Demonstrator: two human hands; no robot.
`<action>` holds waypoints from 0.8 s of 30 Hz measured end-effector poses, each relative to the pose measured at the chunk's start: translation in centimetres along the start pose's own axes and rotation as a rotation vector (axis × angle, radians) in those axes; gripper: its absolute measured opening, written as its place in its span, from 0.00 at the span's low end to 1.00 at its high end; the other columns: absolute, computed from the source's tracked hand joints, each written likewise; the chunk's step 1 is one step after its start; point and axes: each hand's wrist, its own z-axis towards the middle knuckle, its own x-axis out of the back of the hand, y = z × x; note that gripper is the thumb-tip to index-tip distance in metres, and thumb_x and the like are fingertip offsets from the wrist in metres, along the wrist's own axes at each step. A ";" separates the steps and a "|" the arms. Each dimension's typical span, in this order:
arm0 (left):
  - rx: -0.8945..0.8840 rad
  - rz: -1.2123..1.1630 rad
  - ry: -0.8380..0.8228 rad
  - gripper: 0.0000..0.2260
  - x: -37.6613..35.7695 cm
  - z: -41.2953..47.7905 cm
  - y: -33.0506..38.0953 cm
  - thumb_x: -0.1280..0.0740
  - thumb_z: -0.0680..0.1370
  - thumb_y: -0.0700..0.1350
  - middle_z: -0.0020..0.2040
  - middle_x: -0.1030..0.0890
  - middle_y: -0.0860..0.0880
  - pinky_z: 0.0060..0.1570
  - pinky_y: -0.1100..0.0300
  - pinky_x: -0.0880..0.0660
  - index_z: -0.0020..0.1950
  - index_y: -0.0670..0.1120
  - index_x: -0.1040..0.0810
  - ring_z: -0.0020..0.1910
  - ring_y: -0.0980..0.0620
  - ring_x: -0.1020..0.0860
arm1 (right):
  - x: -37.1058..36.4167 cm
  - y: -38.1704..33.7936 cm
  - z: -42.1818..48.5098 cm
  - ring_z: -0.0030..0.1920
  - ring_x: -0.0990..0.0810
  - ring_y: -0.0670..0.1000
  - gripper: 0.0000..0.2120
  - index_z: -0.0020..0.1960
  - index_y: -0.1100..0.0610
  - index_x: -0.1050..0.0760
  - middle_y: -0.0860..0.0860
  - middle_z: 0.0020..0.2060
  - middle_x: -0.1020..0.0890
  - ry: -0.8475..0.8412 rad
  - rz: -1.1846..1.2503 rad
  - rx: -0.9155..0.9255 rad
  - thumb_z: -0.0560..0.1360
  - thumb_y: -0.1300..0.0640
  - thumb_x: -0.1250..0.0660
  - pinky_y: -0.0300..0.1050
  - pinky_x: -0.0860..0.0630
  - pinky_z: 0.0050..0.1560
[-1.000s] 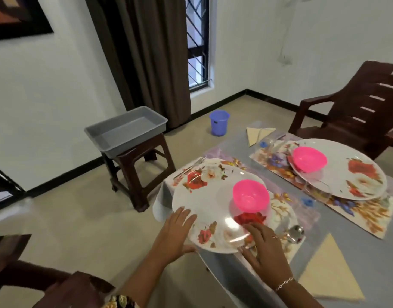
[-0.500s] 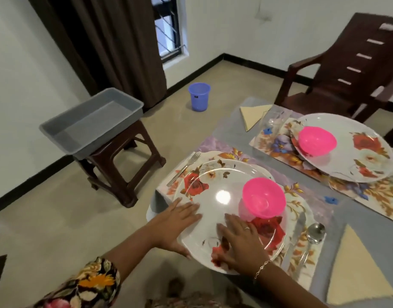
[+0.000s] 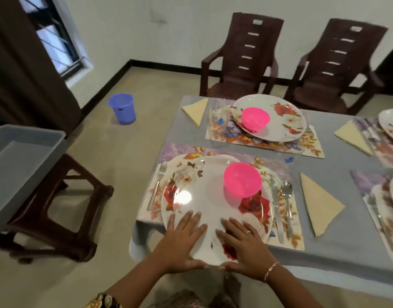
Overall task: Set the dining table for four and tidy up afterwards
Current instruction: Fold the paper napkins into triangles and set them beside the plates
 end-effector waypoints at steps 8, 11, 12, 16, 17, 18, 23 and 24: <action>0.002 0.093 0.095 0.39 0.9 1.3 -0.7 0.58 0.69 0.77 0.68 0.26 0.48 0.58 0.39 0.31 0.67 0.53 0.32 0.63 0.46 0.24 | 1.5 -0.1 1.0 0.66 0.28 0.48 0.38 0.66 0.42 0.32 0.43 0.67 0.30 -0.062 0.092 -0.077 0.67 0.22 0.55 0.49 0.36 0.61; -0.040 0.079 0.097 0.44 2.1 1.9 -1.1 0.59 0.67 0.77 0.76 0.50 0.46 0.65 0.35 0.49 0.75 0.52 0.42 0.75 0.42 0.46 | 1.5 0.5 1.7 0.73 0.49 0.48 0.44 0.71 0.44 0.37 0.42 0.72 0.46 -0.036 0.205 -0.028 0.62 0.20 0.54 0.50 0.53 0.69; -0.043 0.072 0.092 0.44 2.4 2.1 -1.3 0.60 0.67 0.77 0.75 0.54 0.47 0.64 0.36 0.52 0.75 0.53 0.42 0.75 0.42 0.47 | 1.5 0.6 1.9 0.73 0.55 0.46 0.47 0.72 0.43 0.40 0.40 0.71 0.50 -0.020 0.218 -0.034 0.60 0.19 0.54 0.48 0.58 0.70; -0.083 0.012 0.102 0.48 2.0 2.9 -1.6 0.58 0.62 0.78 0.75 0.63 0.50 0.67 0.42 0.63 0.77 0.54 0.50 0.75 0.47 0.62 | 2.0 1.2 2.6 0.71 0.61 0.42 0.51 0.73 0.42 0.45 0.38 0.71 0.55 -0.066 0.186 -0.056 0.56 0.19 0.58 0.45 0.59 0.70; -0.081 -0.037 0.064 0.49 1.9 3.1 -1.7 0.59 0.60 0.77 0.76 0.65 0.51 0.68 0.43 0.66 0.77 0.54 0.54 0.75 0.48 0.65 | 2.1 1.2 2.8 0.71 0.61 0.42 0.51 0.73 0.43 0.44 0.39 0.72 0.54 -0.072 0.184 -0.062 0.56 0.19 0.58 0.45 0.58 0.70; -0.080 -0.054 0.073 0.50 2.0 3.2 -1.9 0.59 0.59 0.77 0.77 0.64 0.50 0.69 0.42 0.66 0.77 0.54 0.55 0.75 0.48 0.65 | 2.2 1.3 2.9 0.71 0.60 0.41 0.51 0.73 0.43 0.43 0.40 0.73 0.53 -0.076 0.184 -0.068 0.56 0.19 0.58 0.45 0.57 0.70; -0.094 -0.046 0.053 0.53 2.2 4.2 -2.4 0.62 0.56 0.78 0.78 0.62 0.49 0.70 0.38 0.64 0.77 0.54 0.54 0.76 0.48 0.64 | 2.7 1.6 3.5 0.70 0.58 0.40 0.51 0.73 0.43 0.42 0.41 0.73 0.50 -0.081 0.204 -0.071 0.56 0.19 0.58 0.49 0.54 0.72; -0.095 -0.047 0.048 0.54 2.2 4.5 -2.5 0.62 0.55 0.80 0.78 0.62 0.49 0.70 0.37 0.63 0.77 0.54 0.54 0.76 0.48 0.63 | 2.8 1.7 3.6 0.70 0.58 0.40 0.51 0.73 0.43 0.41 0.41 0.74 0.49 -0.078 0.208 -0.072 0.56 0.19 0.58 0.49 0.54 0.72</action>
